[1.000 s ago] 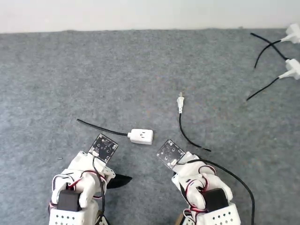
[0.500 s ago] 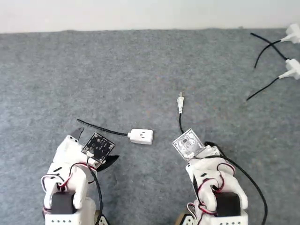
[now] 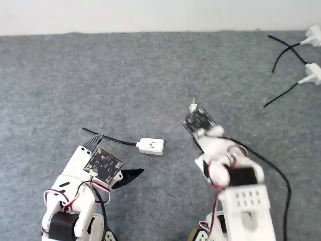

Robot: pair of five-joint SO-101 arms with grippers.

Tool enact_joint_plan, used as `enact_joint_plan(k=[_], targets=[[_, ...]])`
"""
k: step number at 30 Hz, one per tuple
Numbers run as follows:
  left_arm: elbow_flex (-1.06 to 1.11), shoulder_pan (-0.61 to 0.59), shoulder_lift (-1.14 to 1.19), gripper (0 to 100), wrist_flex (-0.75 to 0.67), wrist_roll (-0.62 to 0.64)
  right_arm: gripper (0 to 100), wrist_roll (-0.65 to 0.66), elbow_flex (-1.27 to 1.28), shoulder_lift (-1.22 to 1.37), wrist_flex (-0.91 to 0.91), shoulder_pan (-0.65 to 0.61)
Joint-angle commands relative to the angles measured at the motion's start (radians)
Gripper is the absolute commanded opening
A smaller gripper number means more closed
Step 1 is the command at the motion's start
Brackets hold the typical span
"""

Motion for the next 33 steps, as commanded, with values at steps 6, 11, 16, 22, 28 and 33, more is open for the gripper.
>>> enact_joint_plan(k=[6,11,16,22,28,33], targets=[[0.012,-0.184,-0.008,50,-0.103,0.147,14.8,-0.141,-0.203,0.338,-0.120,-0.104],[-0.013,-0.183,0.035,50,-0.144,0.140,14.8,-0.146,-0.227,0.444,-0.153,-0.128],[-0.179,-0.183,0.336,50,-0.238,0.121,14.8,-0.180,-0.233,0.476,-0.176,-0.127],[-0.536,-0.175,0.918,50,-0.276,0.209,14.8,-0.193,-0.235,0.473,-0.180,-0.125],[-0.710,-0.069,1.278,50,-0.276,0.296,14.8,-0.183,-0.235,0.483,-0.232,-0.113],[-0.661,0.006,1.278,50,-0.336,0.342,14.8,-0.183,-0.235,0.493,-0.297,-0.076]])
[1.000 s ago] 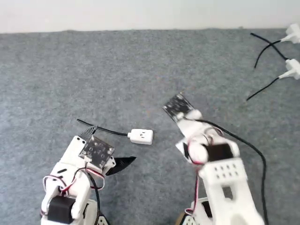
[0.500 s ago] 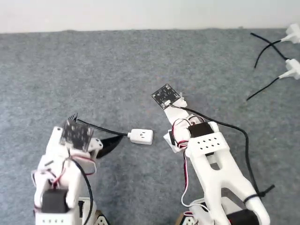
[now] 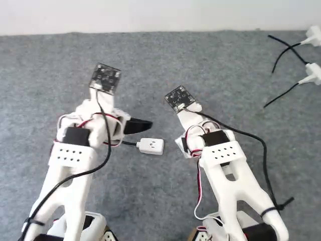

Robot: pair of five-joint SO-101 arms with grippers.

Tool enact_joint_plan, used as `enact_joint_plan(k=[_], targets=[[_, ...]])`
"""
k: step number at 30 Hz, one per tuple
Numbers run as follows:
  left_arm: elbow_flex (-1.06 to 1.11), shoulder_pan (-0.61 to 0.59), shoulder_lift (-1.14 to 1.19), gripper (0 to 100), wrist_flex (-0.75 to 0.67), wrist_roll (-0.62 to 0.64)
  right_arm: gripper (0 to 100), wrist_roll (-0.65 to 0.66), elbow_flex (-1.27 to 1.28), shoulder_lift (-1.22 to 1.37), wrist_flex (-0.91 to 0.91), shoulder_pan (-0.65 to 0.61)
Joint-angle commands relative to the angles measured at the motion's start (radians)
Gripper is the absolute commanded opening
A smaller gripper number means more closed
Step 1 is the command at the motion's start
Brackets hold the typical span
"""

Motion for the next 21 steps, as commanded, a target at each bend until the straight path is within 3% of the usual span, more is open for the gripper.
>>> enact_joint_plan(k=[1,11,21], targets=[[0.001,0.049,-0.020,50,-0.077,0.061,14.8,0.000,-0.072,0.024,-0.058,0.031],[0.289,0.049,-0.198,50,-0.385,0.164,14.8,-0.006,-0.325,0.446,-0.133,0.140],[0.367,-0.009,-0.265,50,-0.388,0.161,14.8,-0.012,-0.603,0.694,-0.036,0.140]])
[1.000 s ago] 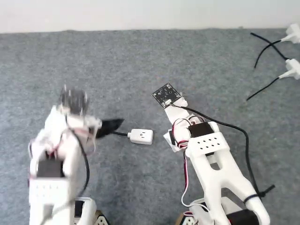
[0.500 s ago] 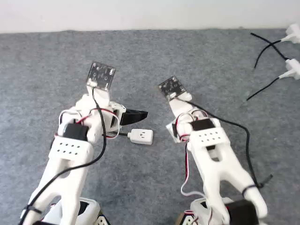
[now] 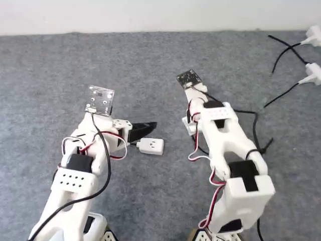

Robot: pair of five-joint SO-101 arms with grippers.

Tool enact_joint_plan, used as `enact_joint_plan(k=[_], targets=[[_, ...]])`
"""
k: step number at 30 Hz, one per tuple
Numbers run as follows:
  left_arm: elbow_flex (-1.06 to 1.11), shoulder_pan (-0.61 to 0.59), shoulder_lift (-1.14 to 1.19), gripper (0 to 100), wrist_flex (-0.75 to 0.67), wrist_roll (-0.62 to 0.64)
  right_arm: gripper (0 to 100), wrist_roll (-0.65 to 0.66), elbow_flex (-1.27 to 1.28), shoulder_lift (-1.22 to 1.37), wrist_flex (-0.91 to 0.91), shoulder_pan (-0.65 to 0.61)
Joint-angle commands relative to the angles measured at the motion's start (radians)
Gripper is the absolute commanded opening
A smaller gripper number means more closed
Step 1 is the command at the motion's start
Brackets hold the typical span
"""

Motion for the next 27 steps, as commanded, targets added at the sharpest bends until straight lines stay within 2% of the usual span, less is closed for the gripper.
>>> enact_joint_plan(k=[1,4,12,20,27], targets=[[-0.013,-0.055,-0.028,50,-0.026,0.014,14.8,-0.029,-0.129,0.016,0.028,0.007],[-0.012,-0.069,-0.028,50,-0.021,0.014,14.8,-0.075,-0.169,0.041,0.030,-0.018],[0.010,-0.068,-0.034,50,-0.028,0.012,14.8,-0.078,-0.175,0.054,0.030,-0.090],[0.015,-0.068,-0.034,50,-0.026,0.011,14.7,-0.078,-0.109,0.051,0.036,-0.054],[0.015,-0.068,-0.035,50,-0.023,0.011,14.7,-0.078,-0.121,0.054,0.131,0.005]])
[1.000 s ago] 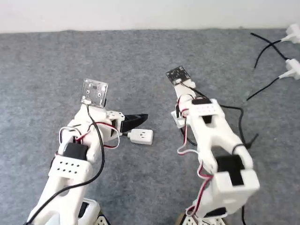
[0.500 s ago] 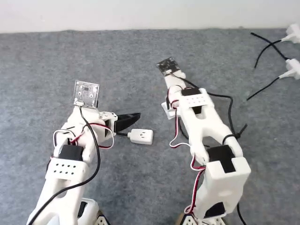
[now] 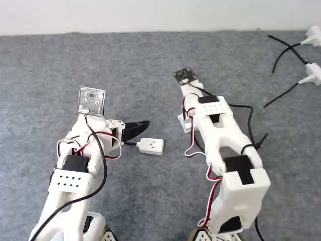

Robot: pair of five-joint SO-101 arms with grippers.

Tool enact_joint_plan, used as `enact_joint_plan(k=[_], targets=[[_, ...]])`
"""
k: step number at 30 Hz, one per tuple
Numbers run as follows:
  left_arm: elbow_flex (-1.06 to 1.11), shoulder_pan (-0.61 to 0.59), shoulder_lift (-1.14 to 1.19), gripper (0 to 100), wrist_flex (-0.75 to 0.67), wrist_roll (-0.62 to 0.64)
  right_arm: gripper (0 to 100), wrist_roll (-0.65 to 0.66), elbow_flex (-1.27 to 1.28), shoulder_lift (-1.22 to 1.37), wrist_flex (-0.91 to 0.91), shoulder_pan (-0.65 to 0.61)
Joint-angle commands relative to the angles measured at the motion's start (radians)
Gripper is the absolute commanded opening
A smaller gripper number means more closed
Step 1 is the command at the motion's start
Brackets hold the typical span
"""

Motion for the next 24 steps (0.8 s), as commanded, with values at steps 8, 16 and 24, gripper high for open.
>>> enact_joint_plan(k=[8,16,24], targets=[[-0.012,-0.002,-0.028,50,-0.015,0.011,14.5,-0.012,-0.021,-0.005,-0.022,0.035],[-0.010,-0.005,-0.028,50,-0.015,0.011,14.4,-0.008,-0.017,-0.005,-0.005,-0.001],[-0.002,-0.005,-0.028,50,-0.017,0.011,14.3,-0.005,-0.008,-0.002,0.120,0.015]])
